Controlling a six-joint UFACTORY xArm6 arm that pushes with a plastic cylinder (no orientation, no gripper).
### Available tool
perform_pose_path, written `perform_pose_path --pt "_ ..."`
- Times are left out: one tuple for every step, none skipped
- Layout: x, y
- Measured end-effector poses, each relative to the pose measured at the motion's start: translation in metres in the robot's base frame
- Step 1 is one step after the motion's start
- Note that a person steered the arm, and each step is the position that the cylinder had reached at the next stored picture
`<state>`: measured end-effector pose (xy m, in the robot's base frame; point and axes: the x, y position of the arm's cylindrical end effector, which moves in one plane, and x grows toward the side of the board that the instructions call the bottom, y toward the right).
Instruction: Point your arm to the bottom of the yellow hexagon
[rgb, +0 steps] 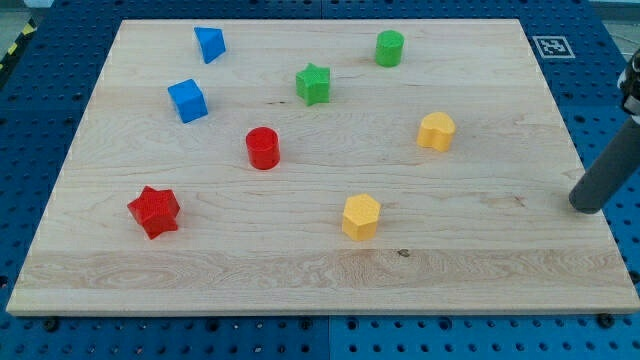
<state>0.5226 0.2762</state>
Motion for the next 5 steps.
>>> perform_pose_path --pt "0.019 -0.008" --pt "0.031 -0.026" --pt "0.031 -0.048" --pt "0.031 -0.071" --pt "0.031 -0.088"
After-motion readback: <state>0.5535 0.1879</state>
